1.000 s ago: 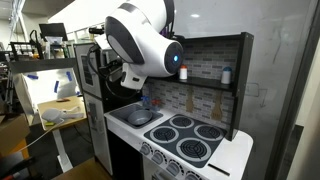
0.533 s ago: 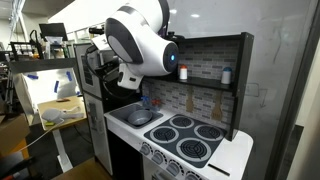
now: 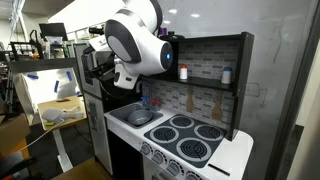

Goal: Open the microwave

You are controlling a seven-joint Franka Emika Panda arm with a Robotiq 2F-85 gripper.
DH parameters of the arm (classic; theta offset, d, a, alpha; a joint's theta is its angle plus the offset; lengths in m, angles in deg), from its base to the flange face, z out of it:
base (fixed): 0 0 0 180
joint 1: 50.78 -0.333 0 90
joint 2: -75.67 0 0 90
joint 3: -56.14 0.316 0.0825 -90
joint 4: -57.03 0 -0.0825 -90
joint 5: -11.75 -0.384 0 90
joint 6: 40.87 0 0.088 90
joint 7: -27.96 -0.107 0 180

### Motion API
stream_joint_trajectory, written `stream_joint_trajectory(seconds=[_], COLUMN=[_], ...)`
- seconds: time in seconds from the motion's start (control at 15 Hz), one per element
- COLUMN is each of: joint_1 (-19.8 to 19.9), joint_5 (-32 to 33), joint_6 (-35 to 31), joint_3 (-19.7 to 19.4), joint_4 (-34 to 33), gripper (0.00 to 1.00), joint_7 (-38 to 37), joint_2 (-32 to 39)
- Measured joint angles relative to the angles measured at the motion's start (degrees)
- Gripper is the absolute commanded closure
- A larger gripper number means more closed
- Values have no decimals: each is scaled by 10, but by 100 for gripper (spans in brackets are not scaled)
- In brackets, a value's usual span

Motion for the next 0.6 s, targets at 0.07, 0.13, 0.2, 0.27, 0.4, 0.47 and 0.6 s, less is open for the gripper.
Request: stream_joint_trajectory(seconds=[0.07,0.13,0.2,0.27,0.4,0.47,0.6], joint_1=[-2,-4,-5,-7,-10,-11,-14], joint_5=[6,12,17,23,33,37,42], joint_6=[0,1,2,4,9,12,15], joint_3=[1,3,5,7,10,12,14], joint_4=[0,0,0,0,0,0,0], gripper=[0,0,0,0,0,0,0], joint_7=[0,0,0,0,0,0,1], joint_2=[0,0,0,0,0,0,-1])
